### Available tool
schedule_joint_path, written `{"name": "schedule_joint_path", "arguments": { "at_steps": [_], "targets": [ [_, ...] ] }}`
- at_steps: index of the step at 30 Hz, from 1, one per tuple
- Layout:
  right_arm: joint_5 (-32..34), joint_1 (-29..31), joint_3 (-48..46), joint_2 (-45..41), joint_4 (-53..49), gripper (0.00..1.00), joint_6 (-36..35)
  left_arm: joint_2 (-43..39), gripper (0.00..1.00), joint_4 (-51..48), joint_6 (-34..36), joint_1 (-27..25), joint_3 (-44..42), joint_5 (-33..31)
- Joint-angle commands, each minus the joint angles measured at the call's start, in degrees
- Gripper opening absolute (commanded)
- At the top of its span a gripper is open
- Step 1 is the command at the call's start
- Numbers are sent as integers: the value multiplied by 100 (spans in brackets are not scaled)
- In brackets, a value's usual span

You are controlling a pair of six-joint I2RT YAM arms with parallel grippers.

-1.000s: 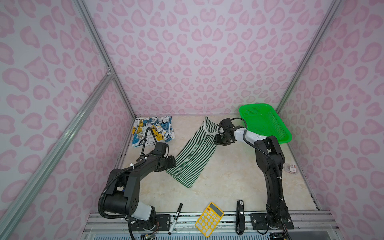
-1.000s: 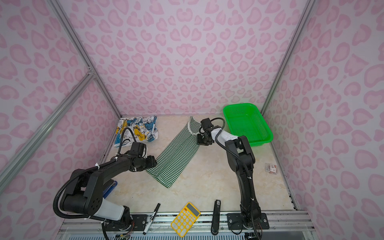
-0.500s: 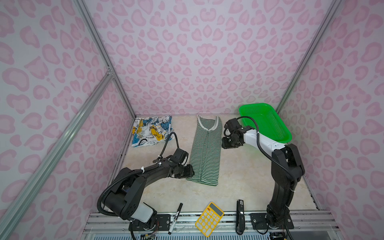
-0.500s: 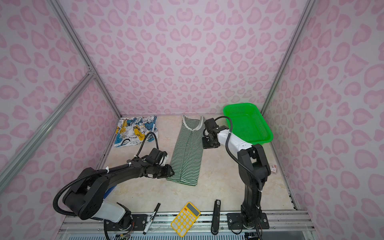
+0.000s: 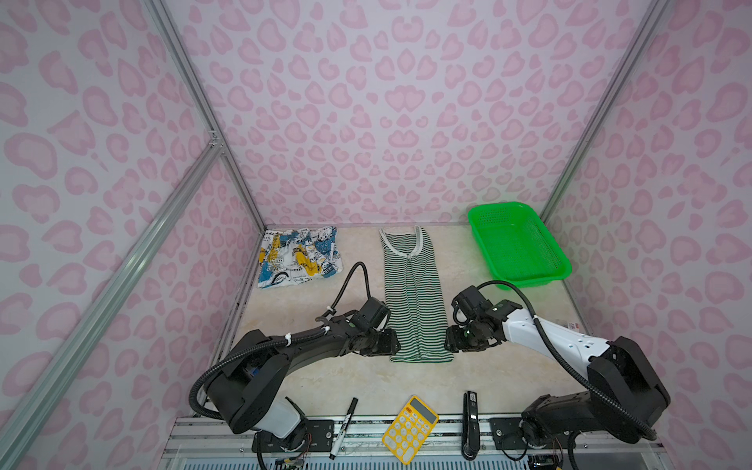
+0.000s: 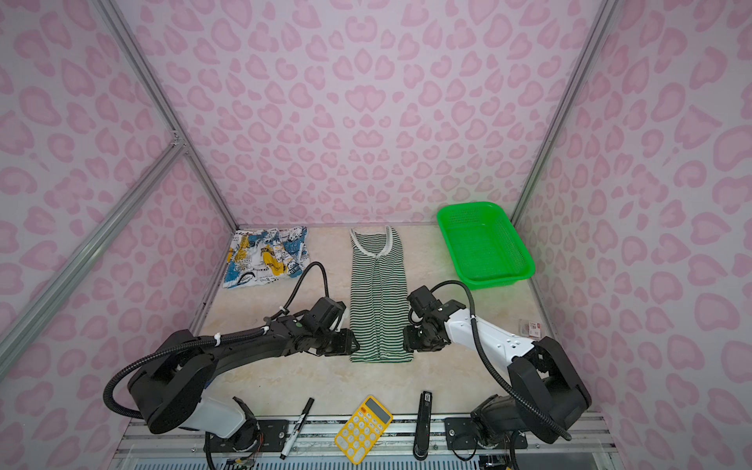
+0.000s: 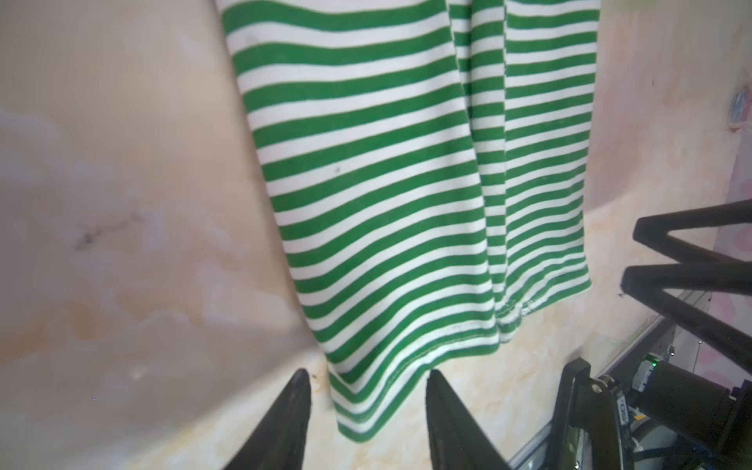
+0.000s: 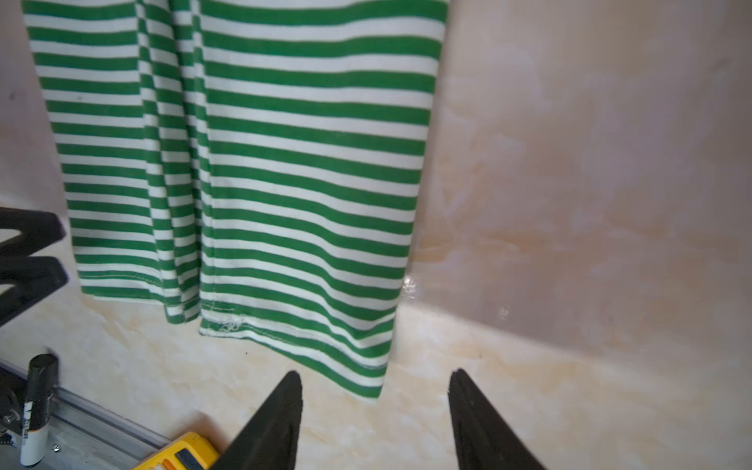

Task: Fold and stack the mixed laundry pile
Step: 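Grasp the garment's hem corners nearest the robot with both grippers and straighten it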

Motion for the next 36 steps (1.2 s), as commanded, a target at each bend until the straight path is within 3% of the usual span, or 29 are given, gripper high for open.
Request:
{"name": "schedule_joint_path", "arguments": {
  "at_steps": [1, 13, 16, 24, 28, 32, 36],
  "targets": [
    [-136, 8, -301, -24, 357, 60, 339, -158, 49, -57, -352, -16, -236, -226],
    [-770, -3, -816, 305, 1397, 51, 741, 178, 37, 752, -726, -228, -485, 202],
    [-829, -4, -900, 312, 1507, 43, 814, 135, 27, 730, -796, -267, -528, 207],
    [-542, -2, -1018, -57, 1126, 11, 802, 73, 7, 634, -847, -364, -574, 240],
    [-374, 3, -1003, -345, 828, 5, 739, 55, 3, 581, -864, -440, -504, 213],
    [-337, 3, -967, -519, 703, 5, 705, 5, 3, 532, -897, -536, -414, 172],
    [-271, 3, -959, -572, 553, 37, 701, 24, 3, 536, -916, -610, -394, 143]
  ]
}}
